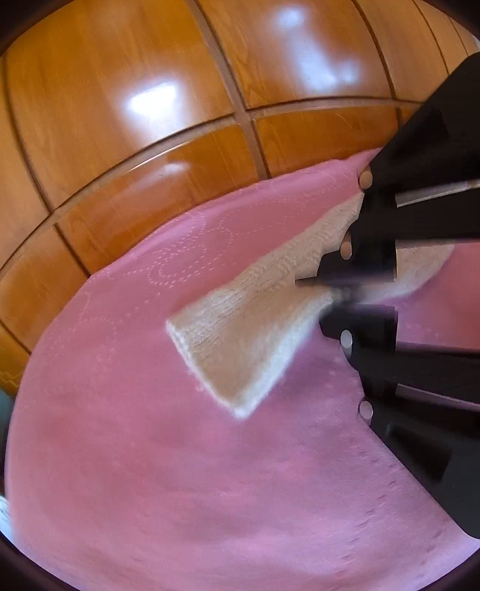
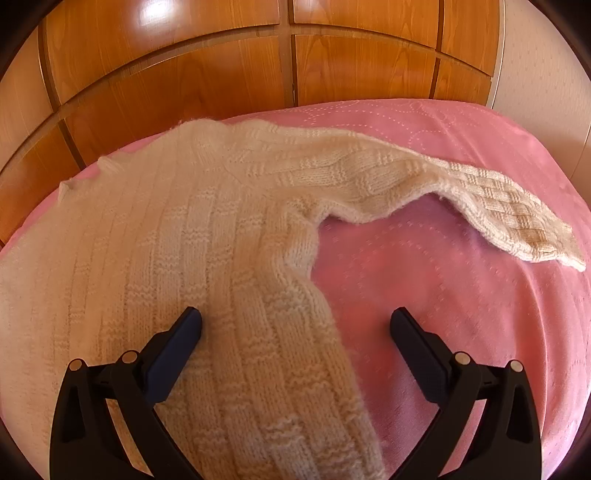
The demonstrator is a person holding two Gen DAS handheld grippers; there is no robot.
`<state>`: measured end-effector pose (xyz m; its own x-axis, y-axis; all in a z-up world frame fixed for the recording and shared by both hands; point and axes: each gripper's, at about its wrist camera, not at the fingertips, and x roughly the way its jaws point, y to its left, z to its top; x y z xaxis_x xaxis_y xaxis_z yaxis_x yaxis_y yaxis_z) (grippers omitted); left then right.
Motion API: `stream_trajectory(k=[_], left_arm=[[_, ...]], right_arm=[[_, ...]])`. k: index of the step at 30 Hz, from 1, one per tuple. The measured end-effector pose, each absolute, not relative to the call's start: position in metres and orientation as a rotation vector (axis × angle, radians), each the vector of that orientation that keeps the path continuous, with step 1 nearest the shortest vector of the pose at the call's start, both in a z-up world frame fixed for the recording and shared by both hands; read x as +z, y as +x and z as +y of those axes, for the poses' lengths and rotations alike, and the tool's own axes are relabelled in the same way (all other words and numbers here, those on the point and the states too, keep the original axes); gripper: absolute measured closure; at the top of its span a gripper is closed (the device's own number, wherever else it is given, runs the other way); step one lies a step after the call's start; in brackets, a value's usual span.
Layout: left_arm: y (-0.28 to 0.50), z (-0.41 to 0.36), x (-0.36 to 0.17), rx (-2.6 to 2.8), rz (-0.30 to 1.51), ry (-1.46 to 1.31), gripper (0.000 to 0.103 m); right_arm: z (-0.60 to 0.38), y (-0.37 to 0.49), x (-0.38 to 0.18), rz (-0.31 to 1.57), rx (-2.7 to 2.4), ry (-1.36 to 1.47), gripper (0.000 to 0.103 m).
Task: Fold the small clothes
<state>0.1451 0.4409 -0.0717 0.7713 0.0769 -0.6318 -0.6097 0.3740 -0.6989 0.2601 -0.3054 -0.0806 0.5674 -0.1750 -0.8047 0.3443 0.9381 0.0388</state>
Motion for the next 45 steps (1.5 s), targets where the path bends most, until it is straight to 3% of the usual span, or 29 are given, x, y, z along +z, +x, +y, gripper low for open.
stream_trajectory(k=[6,11,14,16,18,20,22,23,24,25,30,36,40,45], left_arm=[[0.124,0.457,-0.011,0.356,0.380,-1.016,0.098],[0.140,0.448,-0.059,0.520,0.707,-0.805,0.098],[0.129,0.442,-0.082,0.509,0.670,-0.893,0.098],[0.128,0.442,-0.082,0.496,0.628,-0.919,0.080],[0.131,0.442,-0.080,0.412,0.577,-0.958,0.033],[0.137,0.443,-0.075,0.435,0.550,-0.971,0.023],[0.142,0.449,-0.075,0.499,0.560,-1.003,0.026],[0.144,0.452,-0.075,0.527,0.576,-1.020,0.056],[0.149,0.453,-0.075,0.548,0.608,-1.021,0.093],[0.154,0.456,-0.075,0.569,0.652,-1.017,0.096],[0.164,0.456,-0.029,0.532,0.604,-0.947,0.097],[0.172,0.431,0.063,0.372,0.479,-0.877,0.097],[0.172,0.387,0.125,0.139,0.374,-0.845,0.097],[0.181,0.288,0.188,-0.089,0.340,-0.579,0.097]], right_arm=[[-0.305,0.260,-0.081,0.919,-0.307,0.201,0.002],[-0.306,0.259,-0.081,0.919,-0.309,0.197,0.002],[-0.306,0.259,-0.081,0.921,-0.307,0.199,0.002],[-0.306,0.259,-0.081,0.921,-0.307,0.200,0.002],[-0.306,0.259,-0.081,0.921,-0.307,0.198,0.002],[-0.306,0.259,-0.081,0.920,-0.307,0.199,0.002],[-0.306,0.259,-0.081,0.921,-0.307,0.199,0.002],[-0.306,0.259,-0.081,0.921,-0.308,0.198,0.002],[-0.306,0.259,-0.081,0.921,-0.308,0.197,0.002],[-0.306,0.259,-0.081,0.921,-0.307,0.198,0.002],[-0.306,0.259,-0.080,0.920,-0.307,0.200,0.002],[-0.307,0.259,-0.080,0.920,-0.306,0.201,0.002],[-0.307,0.259,-0.080,0.920,-0.306,0.203,0.002],[-0.307,0.259,-0.080,0.920,-0.305,0.203,0.002]])
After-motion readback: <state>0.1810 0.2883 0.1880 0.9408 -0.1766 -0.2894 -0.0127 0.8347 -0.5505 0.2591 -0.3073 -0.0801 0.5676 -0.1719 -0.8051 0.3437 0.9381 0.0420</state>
